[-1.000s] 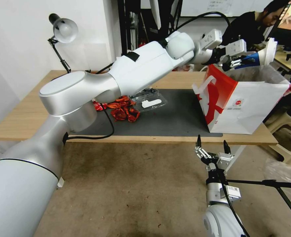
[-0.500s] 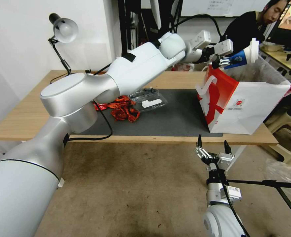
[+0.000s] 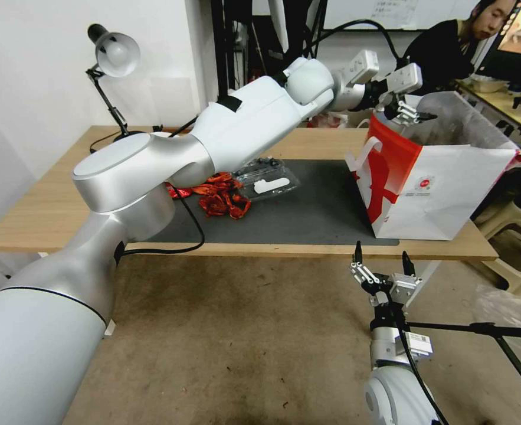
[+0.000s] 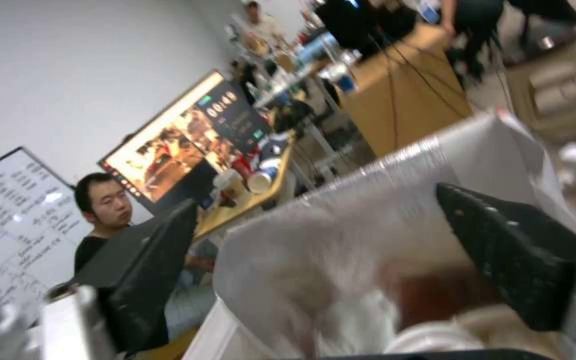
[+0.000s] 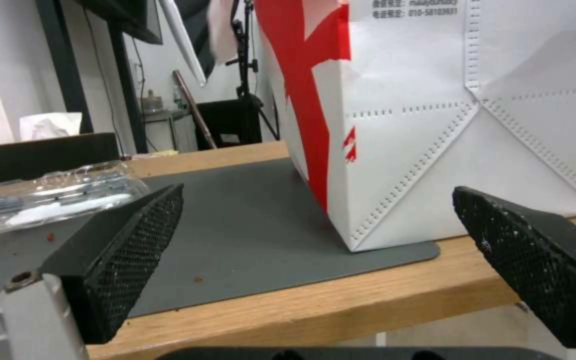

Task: Pick up the trash from the table and place it into the takeout bag.

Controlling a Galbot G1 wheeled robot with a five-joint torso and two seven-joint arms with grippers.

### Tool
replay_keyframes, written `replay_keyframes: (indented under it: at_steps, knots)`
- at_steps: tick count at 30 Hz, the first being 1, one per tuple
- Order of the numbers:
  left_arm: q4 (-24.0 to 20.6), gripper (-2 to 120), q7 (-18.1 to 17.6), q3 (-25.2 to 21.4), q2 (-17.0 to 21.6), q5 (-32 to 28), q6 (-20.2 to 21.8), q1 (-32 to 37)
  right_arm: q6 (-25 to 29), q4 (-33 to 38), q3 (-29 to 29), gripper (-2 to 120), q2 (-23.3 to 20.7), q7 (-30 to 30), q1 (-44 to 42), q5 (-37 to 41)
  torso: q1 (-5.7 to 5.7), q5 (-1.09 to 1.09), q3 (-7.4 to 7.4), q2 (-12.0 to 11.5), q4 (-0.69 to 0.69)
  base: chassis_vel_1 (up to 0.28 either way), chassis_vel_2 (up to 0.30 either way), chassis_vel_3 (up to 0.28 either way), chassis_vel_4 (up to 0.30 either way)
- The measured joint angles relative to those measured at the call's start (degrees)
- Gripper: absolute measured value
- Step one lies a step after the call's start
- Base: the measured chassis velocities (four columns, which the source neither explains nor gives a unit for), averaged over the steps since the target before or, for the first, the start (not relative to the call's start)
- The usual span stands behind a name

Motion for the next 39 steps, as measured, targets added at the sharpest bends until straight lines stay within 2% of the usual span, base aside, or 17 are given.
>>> replay_keyframes:
  at_steps: [4,5,8,10,12,13,16,17,20,24,30,39]
  knots:
    - [-7.19,99,-7.08,-0.61,5.89,-8.6,2.15,1.94,-0.12,0.07,-0.05,100,-0.07,0.01,0.02,0.0,0.0,-0.03,0.0,0.0,0.07,0.0,0.0,0.0,0.0]
    - [-7.19,99,-7.08,-0.61,5.89,-8.6,2.15,1.94,-0.12,0.07,-0.05,100,-0.07,0.01,0.02,0.0,0.0,-0.03,0.0,0.0,0.07,0.0,0.0,0.0,0.0]
    - [-10.64,100,-9.46,-2.92,9.79,-10.99,3.14,3.9,-0.21,0.21,-0.1,100,0.0,0.02,0.04,0.0,0.0,-0.05,0.0,0.0,0.07,0.0,0.0,0.0,0.0]
    - [-11.2,100,-10.14,-3.37,10.62,-11.44,3.21,4.29,-0.24,0.25,-0.15,100,0.02,0.03,0.02,-0.01,0.0,-0.05,0.0,0.0,0.07,0.0,0.0,0.0,0.0]
    - [-13.69,100,-14.55,-4.92,14.17,-14.14,3.38,6.08,-0.31,0.39,-0.23,100,0.01,0.06,-0.1,-0.13,0.0,-0.04,0.0,0.0,0.06,0.0,0.0,0.0,0.0]
    - [-13.69,100,-14.55,-4.92,14.17,-14.14,3.38,6.08,-0.31,0.39,-0.23,100,0.01,0.06,-0.1,-0.13,0.0,-0.04,0.0,0.0,0.06,0.0,0.0,0.0,0.0]
    - [-16.62,100,-19.73,-6.2,16.74,-16.91,3.86,8.17,-0.4,0.47,-0.24,100,-0.08,0.07,-0.13,-0.18,-0.01,-0.03,0.0,0.0,0.06,0.0,0.0,0.0,0.0]
    - [-16.62,100,-19.73,-6.2,16.74,-16.91,3.86,8.17,-0.4,0.47,-0.24,100,-0.08,0.07,-0.13,-0.18,-0.01,-0.03,0.0,0.0,0.06,0.0,0.0,0.0,0.0]
    - [-19.94,100,-24.35,-7.62,19.3,-18.87,4.19,11.13,-0.61,0.67,-0.25,100,-0.13,0.08,-0.13,-0.23,0.0,-0.03,0.0,0.0,0.04,0.0,0.0,0.0,0.0]
    - [-21.78,100,-26.23,-8.66,20.82,-19.0,4.2,13.01,-0.65,0.68,-0.26,100,-0.15,0.1,-0.15,-0.3,-0.01,-0.03,0.0,0.0,0.04,0.0,0.0,0.0,0.0]
    - [-27.07,100,-30.32,-11.69,25.16,-18.65,4.54,18.53,-0.68,0.61,-0.42,100,-0.15,0.13,-0.25,-0.45,0.0,-0.02,0.0,0.0,0.04,0.0,0.0,0.0,0.0]
    - [-32.44,100,-32.05,-16.41,31.04,-17.11,4.58,25.21,-0.74,0.47,-0.53,100,-0.22,0.14,-0.38,-0.64,-0.01,-0.04,0.0,0.0,0.05,0.0,0.0,0.0,0.0]
